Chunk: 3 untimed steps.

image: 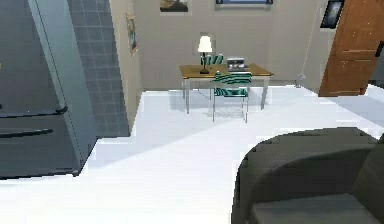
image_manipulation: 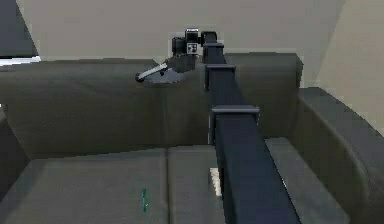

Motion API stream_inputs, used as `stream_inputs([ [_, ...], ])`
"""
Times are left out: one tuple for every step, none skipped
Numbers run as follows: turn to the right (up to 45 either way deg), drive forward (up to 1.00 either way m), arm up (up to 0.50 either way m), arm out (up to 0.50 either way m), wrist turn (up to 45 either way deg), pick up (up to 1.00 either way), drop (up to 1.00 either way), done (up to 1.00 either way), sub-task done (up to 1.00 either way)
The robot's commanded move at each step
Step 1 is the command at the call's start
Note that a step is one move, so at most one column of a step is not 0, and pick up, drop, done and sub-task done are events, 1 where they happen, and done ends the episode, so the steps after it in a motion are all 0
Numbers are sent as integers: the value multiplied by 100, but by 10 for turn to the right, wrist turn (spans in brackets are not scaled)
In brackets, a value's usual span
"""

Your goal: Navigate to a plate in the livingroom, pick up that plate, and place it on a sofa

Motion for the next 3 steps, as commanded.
stream_inputs([
  [0, 0, 0, 0, 330, 0, 0, 0, 0],
  [0, 0, -26, 0, 0, 0, 0, 0, 0],
  [0, 0, -32, 0, 0, 0, 0, 0, 0],
])
